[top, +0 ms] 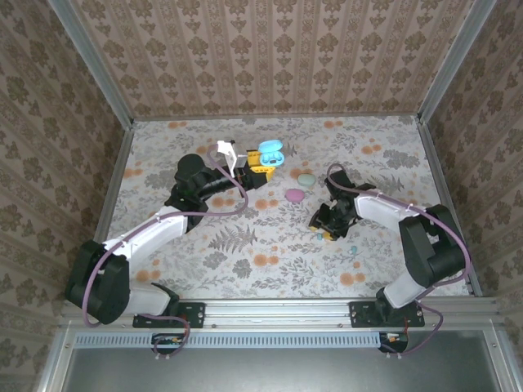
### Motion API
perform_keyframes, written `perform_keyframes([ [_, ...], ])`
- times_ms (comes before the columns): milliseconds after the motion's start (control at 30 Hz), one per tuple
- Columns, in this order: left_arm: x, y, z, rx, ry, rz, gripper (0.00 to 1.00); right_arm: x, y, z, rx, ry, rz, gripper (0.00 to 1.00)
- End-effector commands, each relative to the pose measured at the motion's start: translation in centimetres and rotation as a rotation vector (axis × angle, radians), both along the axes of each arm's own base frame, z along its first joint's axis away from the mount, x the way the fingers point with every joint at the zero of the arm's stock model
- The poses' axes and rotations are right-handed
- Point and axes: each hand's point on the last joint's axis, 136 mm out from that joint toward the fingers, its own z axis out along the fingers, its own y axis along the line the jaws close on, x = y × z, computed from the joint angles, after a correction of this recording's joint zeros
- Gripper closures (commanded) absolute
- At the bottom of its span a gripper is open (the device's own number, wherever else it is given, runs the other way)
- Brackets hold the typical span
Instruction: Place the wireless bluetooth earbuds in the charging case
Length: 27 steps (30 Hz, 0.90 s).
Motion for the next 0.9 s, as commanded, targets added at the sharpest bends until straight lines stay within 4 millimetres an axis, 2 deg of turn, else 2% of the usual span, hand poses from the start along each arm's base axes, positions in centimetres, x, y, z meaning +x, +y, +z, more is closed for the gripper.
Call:
perform_keyframes([
  [0, 0.0, 0.3, 1.0, -0.012, -0.043, 0.011, 0.67, -0.1, -0.3, 0.0, -0.063, 0.017, 0.047, 0.57],
  [467, -0.1, 0.3, 1.1, -0.013, -0.046, 0.010, 0.67, -0.5, -1.1, 0.5, -0.279, 0.056, 0.247, 0.60],
  [567, -0.1, 0.3, 1.1, -0.014, -0.045, 0.010, 0.67, -0.7, -1.2, 0.4, -0.287, 0.069, 0.265, 0.64],
  [867, -0.1, 0.3, 1.0, -0.013, -0.043, 0.010, 0.67, -1.1, -0.4, -0.2, -0.281, 0.110, 0.339, 0.68],
])
